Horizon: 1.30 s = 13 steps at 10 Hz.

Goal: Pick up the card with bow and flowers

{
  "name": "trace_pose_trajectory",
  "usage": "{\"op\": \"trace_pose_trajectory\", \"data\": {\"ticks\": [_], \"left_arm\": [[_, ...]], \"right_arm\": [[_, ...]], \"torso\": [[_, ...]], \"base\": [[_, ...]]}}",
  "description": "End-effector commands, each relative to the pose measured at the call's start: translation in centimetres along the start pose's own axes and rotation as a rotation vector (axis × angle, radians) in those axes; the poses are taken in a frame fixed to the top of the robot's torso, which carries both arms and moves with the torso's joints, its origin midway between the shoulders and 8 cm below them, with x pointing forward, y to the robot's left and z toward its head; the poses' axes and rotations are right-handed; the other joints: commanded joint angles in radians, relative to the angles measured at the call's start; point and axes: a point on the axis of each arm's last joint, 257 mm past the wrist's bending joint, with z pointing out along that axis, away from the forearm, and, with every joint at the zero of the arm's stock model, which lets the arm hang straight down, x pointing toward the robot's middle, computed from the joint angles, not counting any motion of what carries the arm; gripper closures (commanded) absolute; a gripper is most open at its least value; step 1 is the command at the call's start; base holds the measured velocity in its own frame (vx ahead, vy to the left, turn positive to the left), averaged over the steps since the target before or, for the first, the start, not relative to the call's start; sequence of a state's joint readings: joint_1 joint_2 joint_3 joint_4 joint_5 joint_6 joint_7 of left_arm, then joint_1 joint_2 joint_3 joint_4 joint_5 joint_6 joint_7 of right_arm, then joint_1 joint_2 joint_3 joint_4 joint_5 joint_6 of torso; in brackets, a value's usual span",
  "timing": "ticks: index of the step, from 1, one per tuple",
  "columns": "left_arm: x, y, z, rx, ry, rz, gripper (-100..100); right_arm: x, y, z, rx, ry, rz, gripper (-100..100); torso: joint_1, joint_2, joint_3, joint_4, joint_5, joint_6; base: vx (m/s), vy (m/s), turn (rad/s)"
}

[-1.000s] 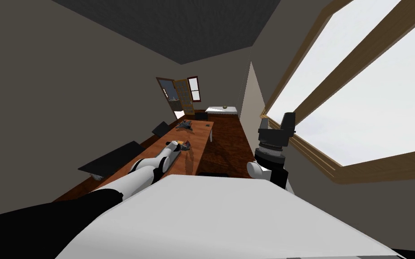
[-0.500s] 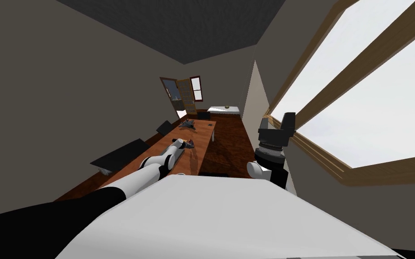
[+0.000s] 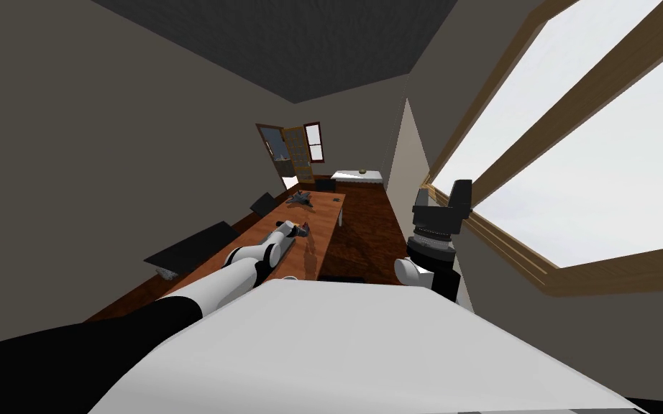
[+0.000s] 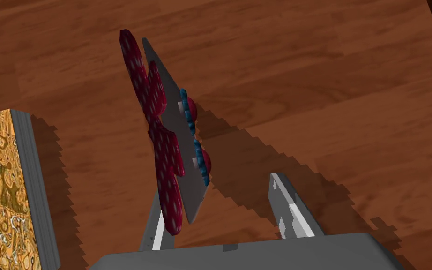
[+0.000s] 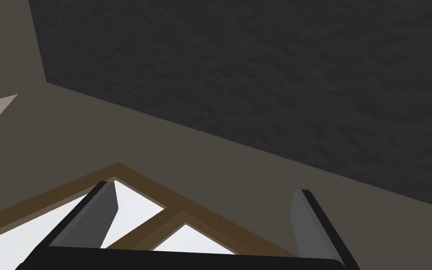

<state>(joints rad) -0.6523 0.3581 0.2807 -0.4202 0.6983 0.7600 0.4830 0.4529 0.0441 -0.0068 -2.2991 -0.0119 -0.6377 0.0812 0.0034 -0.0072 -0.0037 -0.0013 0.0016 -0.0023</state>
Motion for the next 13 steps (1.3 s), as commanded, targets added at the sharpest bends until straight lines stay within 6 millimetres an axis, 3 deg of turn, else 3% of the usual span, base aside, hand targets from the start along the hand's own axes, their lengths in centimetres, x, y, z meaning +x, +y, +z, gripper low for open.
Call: {"op": "trace_pose_trajectory", "data": {"ticks": [1,4,5,6,7,8,9,10,12,13], "left_arm": [[0.0,0.0,0.0,0.000,0.000,0.000,100],[0.0,0.0,0.0,-0.001,0.000,-0.004,100],[0.0,0.0,0.0,-0.001,0.001,-0.004,0],[-3.3,-2.0,-0.9,0.015,-0.028,-0.006,100],[-3.2,-1.8,-0.8,0.006,-0.015,-0.027,100],[-4.3,-1.1,-0.5,-0.011,-0.035,-0.048,100],[-3.8,-1.5,-0.7,-0.003,-0.023,-0.040,100],[-6.1,-3.8,-1.9,0.025,-0.037,-0.026,100],[-5.6,-3.5,-1.9,0.014,-0.012,-0.055,100],[-8.4,-5.5,-3.2,0.036,-0.040,-0.039,100]], "right_arm": [[0.0,0.0,0.0,0.000,0.000,0.000,0],[0.0,0.0,0.0,0.000,0.000,0.000,0],[0.0,0.0,0.0,0.000,0.000,0.000,0],[0.0,0.0,0.0,0.000,0.000,0.000,0],[0.0,0.0,0.0,0.000,0.000,0.000,0],[0.0,0.0,0.0,0.000,0.000,0.000,0],[0.0,0.0,0.0,0.000,0.000,0.000,0],[0.0,0.0,0.0,0.000,0.000,0.000,0],[0.0,0.0,0.0,0.000,0.000,0.000,0],[0.0,0.0,0.0,0.000,0.000,0.000,0]], "torso": [[0.000,0.000,0.000,0.000,0.000,0.000],[0.000,-0.001,-0.001,-0.001,0.000,0.001],[0.000,-0.001,-0.001,-0.001,0.000,0.001],[0.000,-0.002,-0.001,-0.001,0.000,0.001],[-0.002,-0.004,-0.003,-0.003,0.000,0.000],[-0.002,-0.006,-0.005,-0.004,0.000,0.000],[0.001,-0.006,-0.007,-0.007,0.003,0.000],[0.004,-0.005,-0.006,-0.008,0.004,-0.001],[0.002,-0.007,-0.008,-0.008,0.003,-0.001],[0.004,-0.007,-0.008,-0.008,0.003,-0.001]], "base": [[0.003,0.004,0.013],[0.000,0.000,0.000],[0.000,0.000,0.000],[0.035,-0.069,-0.134],[0.051,-0.084,-0.038],[0.035,-0.038,0.020],[0.007,-0.006,0.007],[0.017,-0.070,-0.124],[0.023,-0.047,-0.004],[0.049,-0.057,-0.095]]}}
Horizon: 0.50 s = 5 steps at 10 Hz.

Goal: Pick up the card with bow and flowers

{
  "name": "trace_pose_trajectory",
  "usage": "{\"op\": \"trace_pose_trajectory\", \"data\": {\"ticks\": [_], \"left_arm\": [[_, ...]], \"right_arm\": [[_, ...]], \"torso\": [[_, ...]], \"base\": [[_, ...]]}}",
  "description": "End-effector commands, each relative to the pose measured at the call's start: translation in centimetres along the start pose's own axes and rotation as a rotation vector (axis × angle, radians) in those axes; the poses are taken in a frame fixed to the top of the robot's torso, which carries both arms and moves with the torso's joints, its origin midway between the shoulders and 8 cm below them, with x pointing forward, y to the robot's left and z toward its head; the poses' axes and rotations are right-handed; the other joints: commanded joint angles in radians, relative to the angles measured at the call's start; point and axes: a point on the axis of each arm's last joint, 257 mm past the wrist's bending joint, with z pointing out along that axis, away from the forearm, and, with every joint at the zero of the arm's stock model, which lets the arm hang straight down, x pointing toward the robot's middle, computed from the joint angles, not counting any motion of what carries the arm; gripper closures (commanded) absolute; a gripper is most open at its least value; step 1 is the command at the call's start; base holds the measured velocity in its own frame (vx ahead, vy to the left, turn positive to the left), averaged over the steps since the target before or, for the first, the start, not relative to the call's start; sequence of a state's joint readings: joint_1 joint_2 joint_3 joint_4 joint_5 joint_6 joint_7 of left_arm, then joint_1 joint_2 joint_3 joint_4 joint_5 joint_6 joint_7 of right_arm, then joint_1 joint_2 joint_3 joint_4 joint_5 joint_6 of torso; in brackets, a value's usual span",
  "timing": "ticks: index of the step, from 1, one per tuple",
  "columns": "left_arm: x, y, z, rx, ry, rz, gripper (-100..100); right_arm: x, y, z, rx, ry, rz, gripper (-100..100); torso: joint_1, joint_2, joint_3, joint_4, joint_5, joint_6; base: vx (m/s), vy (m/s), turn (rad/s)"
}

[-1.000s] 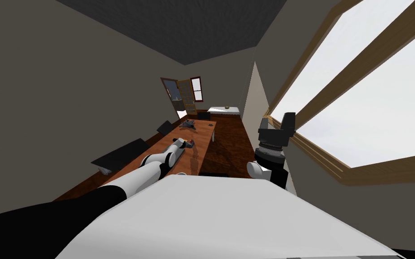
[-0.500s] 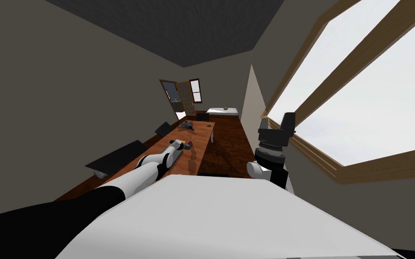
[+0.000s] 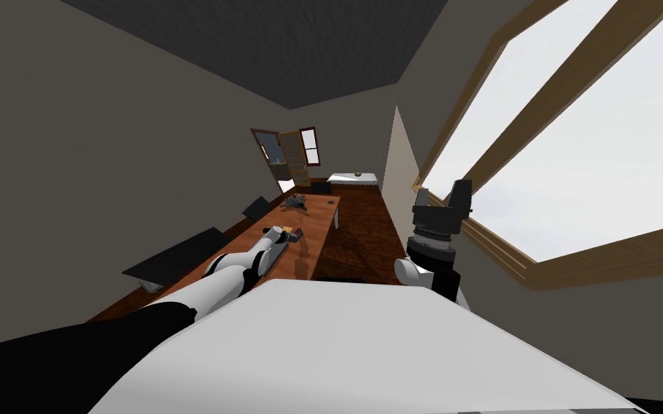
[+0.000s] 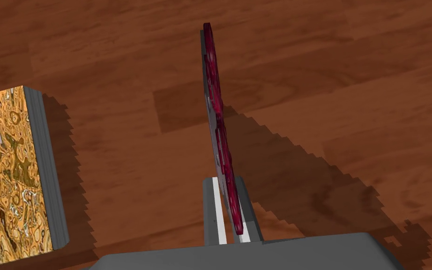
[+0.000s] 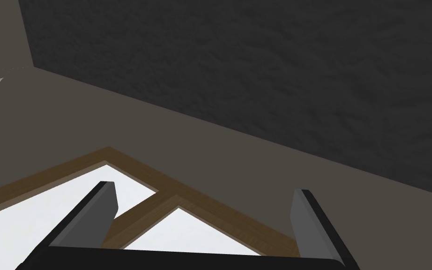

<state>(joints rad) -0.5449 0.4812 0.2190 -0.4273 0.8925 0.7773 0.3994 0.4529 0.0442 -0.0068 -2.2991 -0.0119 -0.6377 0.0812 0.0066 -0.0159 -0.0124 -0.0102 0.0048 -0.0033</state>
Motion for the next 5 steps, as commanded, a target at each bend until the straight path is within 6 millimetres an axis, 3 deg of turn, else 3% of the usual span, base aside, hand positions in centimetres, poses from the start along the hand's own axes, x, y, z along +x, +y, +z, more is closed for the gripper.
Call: {"op": "trace_pose_trajectory", "data": {"ticks": [1,3,4,5], "left_arm": [[-1.2,-0.7,-0.6,-0.001,0.007,-0.018,100],[-1.0,-0.6,-0.7,-0.003,0.015,-0.023,100],[-3.6,-2.6,-1.9,0.015,-0.006,-0.012,100],[-3.3,-2.3,-1.9,0.005,0.014,-0.040,100]], "right_arm": [[0.0,0.0,0.0,0.000,0.000,0.000,0],[0.0,0.0,0.0,0.000,0.000,0.000,0],[0.0,0.0,0.0,0.000,0.000,0.000,0],[0.0,0.0,0.0,0.000,0.000,0.000,0]], "torso": [[0.000,0.000,0.000,0.000,0.000,0.000],[0.002,0.000,-0.001,-0.001,0.001,0.000],[0.003,0.000,0.000,0.000,0.001,0.000],[0.002,0.000,-0.001,-0.001,0.001,0.000]], "base": [[0.047,-0.055,-0.052],[0.011,-0.022,0.004],[0.027,-0.056,-0.123],[0.043,-0.066,-0.026]]}}
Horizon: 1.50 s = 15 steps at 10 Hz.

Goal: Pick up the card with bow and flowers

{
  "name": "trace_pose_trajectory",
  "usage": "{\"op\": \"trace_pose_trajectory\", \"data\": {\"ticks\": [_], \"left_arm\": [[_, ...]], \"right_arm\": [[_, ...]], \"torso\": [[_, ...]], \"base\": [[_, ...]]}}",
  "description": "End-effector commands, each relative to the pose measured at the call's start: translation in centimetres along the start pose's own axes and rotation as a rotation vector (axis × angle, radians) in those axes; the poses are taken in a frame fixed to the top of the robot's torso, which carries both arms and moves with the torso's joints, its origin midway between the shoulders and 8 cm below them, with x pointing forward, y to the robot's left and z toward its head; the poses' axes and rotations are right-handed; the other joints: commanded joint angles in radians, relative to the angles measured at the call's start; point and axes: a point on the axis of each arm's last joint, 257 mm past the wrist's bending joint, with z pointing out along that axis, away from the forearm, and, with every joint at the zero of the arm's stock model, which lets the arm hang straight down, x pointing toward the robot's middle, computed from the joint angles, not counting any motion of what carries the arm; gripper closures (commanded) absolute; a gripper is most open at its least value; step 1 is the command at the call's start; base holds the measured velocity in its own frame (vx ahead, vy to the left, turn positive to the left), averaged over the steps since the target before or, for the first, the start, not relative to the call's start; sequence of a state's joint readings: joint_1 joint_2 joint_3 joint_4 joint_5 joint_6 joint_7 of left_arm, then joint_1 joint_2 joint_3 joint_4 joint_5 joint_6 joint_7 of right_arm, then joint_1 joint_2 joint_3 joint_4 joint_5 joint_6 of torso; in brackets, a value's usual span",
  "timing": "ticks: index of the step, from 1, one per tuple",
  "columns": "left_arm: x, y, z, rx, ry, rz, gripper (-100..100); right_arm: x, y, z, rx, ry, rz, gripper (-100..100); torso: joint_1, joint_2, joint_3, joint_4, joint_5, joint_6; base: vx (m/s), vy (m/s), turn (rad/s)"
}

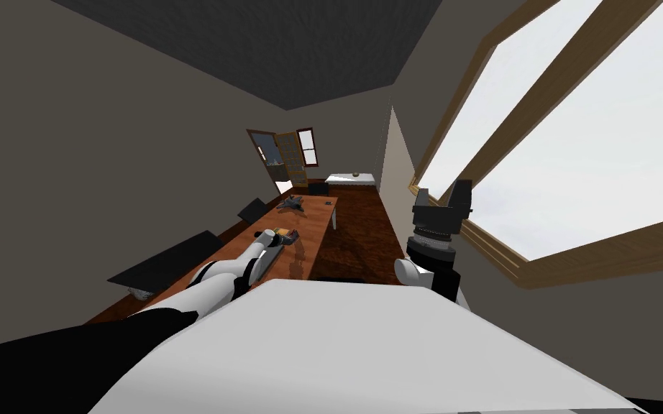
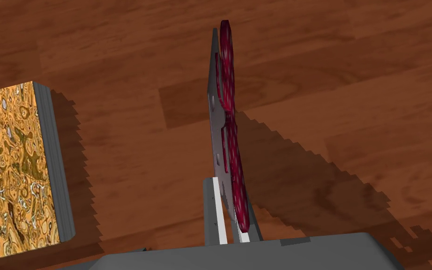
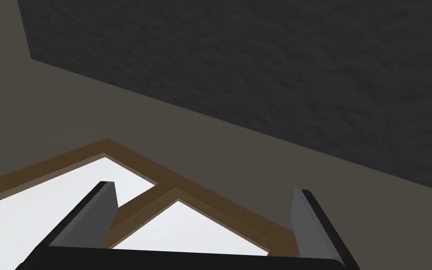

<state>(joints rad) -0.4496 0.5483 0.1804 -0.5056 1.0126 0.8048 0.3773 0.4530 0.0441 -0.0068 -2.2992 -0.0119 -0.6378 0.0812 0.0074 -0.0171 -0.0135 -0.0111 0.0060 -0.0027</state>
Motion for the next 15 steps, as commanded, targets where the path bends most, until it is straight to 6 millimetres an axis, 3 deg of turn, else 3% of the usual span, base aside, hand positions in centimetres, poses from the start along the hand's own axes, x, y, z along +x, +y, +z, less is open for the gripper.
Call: {"op": "trace_pose_trajectory", "data": {"ticks": [1,3,4,5,6,7,8,9,10,11,13,14,15], "left_arm": [[-3.0,-1.8,-1.3,0.015,-0.030,0.014,100],[-2.5,-1.5,-1.3,0.003,0.000,-0.024,100],[-5.5,-3.2,-2.8,0.022,-0.038,0.003,100],[-5.1,-2.9,-2.6,0.008,-0.016,-0.044,100],[-5.9,-2.7,-2.6,0.002,-0.020,-0.063,100],[-4.5,-2.9,-2.8,0.007,0.004,-0.040,100],[-4.5,-2.9,-2.8,0.008,0.004,-0.039,100],[-6.7,-4.4,-4.3,0.021,-0.016,-0.021,100],[-6.5,-4.1,-4.3,0.013,0.002,-0.045,100],[-9.0,-5.5,-5.8,0.027,-0.036,-0.011,100],[-8.4,-5.3,-5.9,0.017,0.001,-0.051,100],[-10.6,-6.5,-7.5,0.027,-0.032,-0.017,100],[-10.9,-6.4,-7.5,0.024,-0.027,-0.033,100]], "right_arm": [[0.0,0.0,0.0,0.000,0.000,0.000,0],[0.0,0.0,0.0,0.000,0.000,0.000,0],[0.0,0.0,0.0,0.000,0.000,0.000,0],[0.0,0.0,0.0,0.000,0.000,0.000,0],[0.0,0.0,0.0,0.000,0.000,0.000,0],[0.0,0.0,0.0,0.000,0.000,0.000,0],[0.0,0.0,0.0,0.000,0.000,0.000,0],[0.0,0.0,0.0,0.000,0.000,0.000,0],[0.0,0.0,0.0,0.000,0.000,0.000,0],[0.0,0.0,0.0,0.000,0.000,0.000,0],[0.0,0.0,0.0,0.000,0.000,0.000,0],[0.0,0.0,0.0,0.000,0.000,0.000,0],[0.0,0.0,0.0,0.000,0.000,0.000,0]], "torso": [[0.000,0.000,0.000,0.000,0.000,0.000],[-0.002,-0.002,-0.001,0.000,-0.001,0.001],[0.001,0.000,0.000,0.000,0.000,0.001],[0.001,-0.001,-0.001,0.000,0.000,0.000],[0.001,-0.001,-0.001,0.000,0.000,0.000],[0.002,0.000,0.000,-0.001,0.001,-0.001],[0.003,0.001,0.000,0.000,0.002,0.000],[0.004,0.002,0.001,0.000,0.002,0.000],[0.002,0.000,0.000,-0.001,0.001,-0.001],[0.000,0.000,-0.001,-0.001,0.001,0.000],[-0.001,-0.001,-0.001,-0.001,0.001,-0.001],[0.002,0.000,0.000,-0.001,0.001,-0.001],[0.001,0.000,0.000,-0.001,0.001,-0.001]], "base": [[0.071,-0.110,-0.100],[0.034,-0.057,-0.013],[0.041,-0.055,-0.116],[0.043,-0.052,-0.035],[0.021,-0.027,0.007],[0.002,-0.010,0.010],[0.000,0.000,0.000],[0.037,-0.059,-0.106],[0.045,-0.070,-0.030],[0.052,-0.113,-0.098],[0.040,-0.052,-0.020],[0.041,-0.059,-0.109],[0.042,-0.058,-0.040]]}}
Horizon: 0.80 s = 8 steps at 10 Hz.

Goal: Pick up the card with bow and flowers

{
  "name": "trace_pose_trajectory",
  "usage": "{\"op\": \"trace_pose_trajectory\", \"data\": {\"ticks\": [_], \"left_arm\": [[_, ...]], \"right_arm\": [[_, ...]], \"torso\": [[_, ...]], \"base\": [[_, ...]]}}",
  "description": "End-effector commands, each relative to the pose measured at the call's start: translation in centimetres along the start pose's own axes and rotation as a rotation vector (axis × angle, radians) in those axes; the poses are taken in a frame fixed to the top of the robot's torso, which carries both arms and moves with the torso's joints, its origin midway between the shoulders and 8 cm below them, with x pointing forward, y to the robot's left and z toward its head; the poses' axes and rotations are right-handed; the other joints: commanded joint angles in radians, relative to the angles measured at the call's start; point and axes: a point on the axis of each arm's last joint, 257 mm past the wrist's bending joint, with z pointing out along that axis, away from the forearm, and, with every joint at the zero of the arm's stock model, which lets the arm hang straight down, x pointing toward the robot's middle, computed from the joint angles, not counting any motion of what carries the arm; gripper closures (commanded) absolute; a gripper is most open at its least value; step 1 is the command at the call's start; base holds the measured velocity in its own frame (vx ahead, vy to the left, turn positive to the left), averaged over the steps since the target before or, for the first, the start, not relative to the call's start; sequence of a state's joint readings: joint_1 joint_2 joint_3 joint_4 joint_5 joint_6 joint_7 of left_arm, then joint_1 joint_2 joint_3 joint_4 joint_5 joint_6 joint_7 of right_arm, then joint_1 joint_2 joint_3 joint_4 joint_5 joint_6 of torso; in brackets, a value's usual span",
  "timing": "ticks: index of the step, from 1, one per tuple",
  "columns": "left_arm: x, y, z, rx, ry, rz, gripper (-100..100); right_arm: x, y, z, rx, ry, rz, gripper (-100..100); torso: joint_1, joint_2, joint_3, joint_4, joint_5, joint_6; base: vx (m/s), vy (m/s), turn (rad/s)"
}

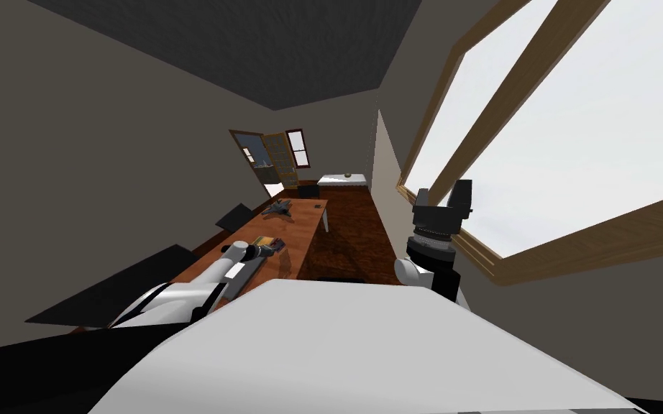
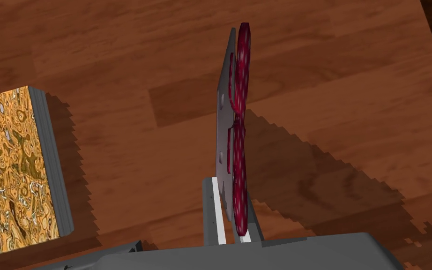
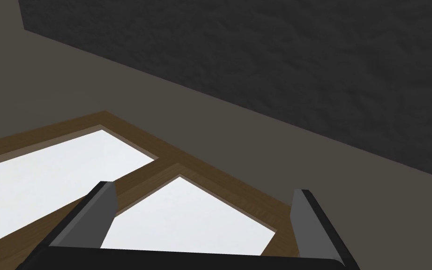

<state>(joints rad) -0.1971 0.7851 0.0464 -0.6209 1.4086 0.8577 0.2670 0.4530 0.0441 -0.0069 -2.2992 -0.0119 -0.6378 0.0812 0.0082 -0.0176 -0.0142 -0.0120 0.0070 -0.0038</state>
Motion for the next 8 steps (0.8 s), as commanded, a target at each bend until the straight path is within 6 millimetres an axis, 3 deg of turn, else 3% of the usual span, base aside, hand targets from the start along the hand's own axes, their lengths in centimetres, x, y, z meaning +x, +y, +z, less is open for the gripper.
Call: {"op": "trace_pose_trajectory", "data": {"ticks": [1,2,4,7,8], "left_arm": [[-0.1,-0.1,-0.3,-0.003,0.021,-0.014,100],[-2.8,-1.3,-1.9,0.006,-0.023,0.021,100],[-1.7,-1.0,-1.9,-0.003,0.021,-0.017,100],[-1.7,-1.1,-1.9,-0.003,0.021,-0.014,100],[-1.7,-1.1,-1.9,-0.003,0.021,-0.015,0]], "right_arm": [[0.0,0.0,0.0,0.000,0.000,0.000,0],[0.0,0.0,0.0,0.000,0.000,0.000,0],[0.0,0.0,0.0,0.000,0.000,0.000,0],[0.0,0.0,0.0,0.000,0.000,0.000,0],[0.0,0.0,0.0,0.000,0.000,0.000,0]], "torso": [[0.000,0.000,0.000,0.000,0.000,0.000],[0.001,0.001,0.000,0.000,0.000,0.000],[0.000,0.000,0.000,0.000,0.000,0.000],[0.003,0.002,0.002,0.001,0.001,-0.001],[0.004,0.003,0.002,0.001,0.001,-0.001]], "base": [[0.027,-0.024,0.010],[0.051,-0.063,-0.114],[0.034,-0.041,-0.005],[0.002,0.000,-0.006],[0.000,0.000,0.000]]}}
